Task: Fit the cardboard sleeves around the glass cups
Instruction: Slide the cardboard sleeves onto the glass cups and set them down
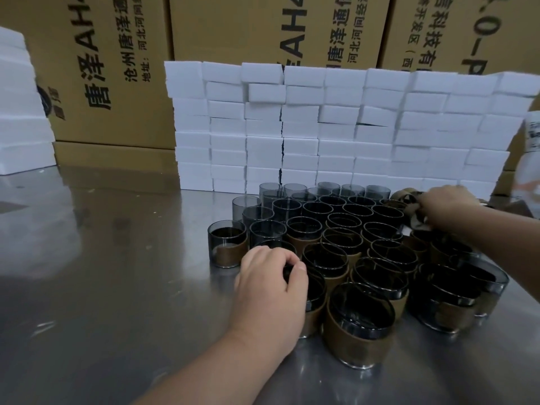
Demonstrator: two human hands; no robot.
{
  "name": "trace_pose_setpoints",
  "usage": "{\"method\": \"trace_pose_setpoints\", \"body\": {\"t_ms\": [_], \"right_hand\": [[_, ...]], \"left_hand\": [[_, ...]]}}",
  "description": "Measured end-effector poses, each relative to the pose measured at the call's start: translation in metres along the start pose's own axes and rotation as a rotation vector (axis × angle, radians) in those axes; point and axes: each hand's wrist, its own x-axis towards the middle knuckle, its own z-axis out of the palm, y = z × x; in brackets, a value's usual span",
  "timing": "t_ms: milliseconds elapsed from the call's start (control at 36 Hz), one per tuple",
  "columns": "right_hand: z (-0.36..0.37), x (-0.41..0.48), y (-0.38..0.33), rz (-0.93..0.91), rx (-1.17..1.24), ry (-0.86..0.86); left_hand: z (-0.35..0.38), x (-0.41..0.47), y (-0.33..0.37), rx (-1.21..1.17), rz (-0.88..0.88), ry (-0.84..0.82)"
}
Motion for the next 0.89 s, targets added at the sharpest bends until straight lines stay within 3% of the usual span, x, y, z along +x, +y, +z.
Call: {"method": "trace_pose_setpoints", "body": {"t_ms": [83,139,250,417,528,611,667,778,889], "right_hand": [[-0.007,-0.008,0.003,0.085,-0.099,0.204],[-0.016,-0.014,0.004,0.141,0.031,0.305],[-0.041,-0.042,-0.001,0.223,0.561,0.454],[-0.072,-0.110,-0.038,0.271,1.255,0.521],[-0.094,-0.146,-0.069,0.336,1.705,0.610],[-0.108,-0.156,-0.085,0.326,1.984,0.544],[-0.113,-0.158,-0.090,0.332,2.071,0.446],[-0.114,-0.157,-0.090,0.362,2.125,0.345],[-0.112,-0.155,-0.091,0.391,2.101,0.297]], "left_hand": [[0.000,0.000,-0.001,0.001,0.006,-0.001],[0.000,0.000,-0.001,-0.002,0.012,0.005],[0.000,0.001,-0.002,-0.052,0.023,0.022],[-0.003,0.000,0.002,-0.127,0.034,0.067],[-0.005,-0.001,0.001,-0.197,-0.016,0.191],[-0.005,0.001,0.001,-0.211,0.010,0.327],[-0.007,0.007,-0.002,-0.246,-0.070,0.390],[-0.019,0.021,-0.007,-0.237,-0.294,0.481],[-0.026,0.024,-0.001,-0.067,-0.197,0.421]]}}
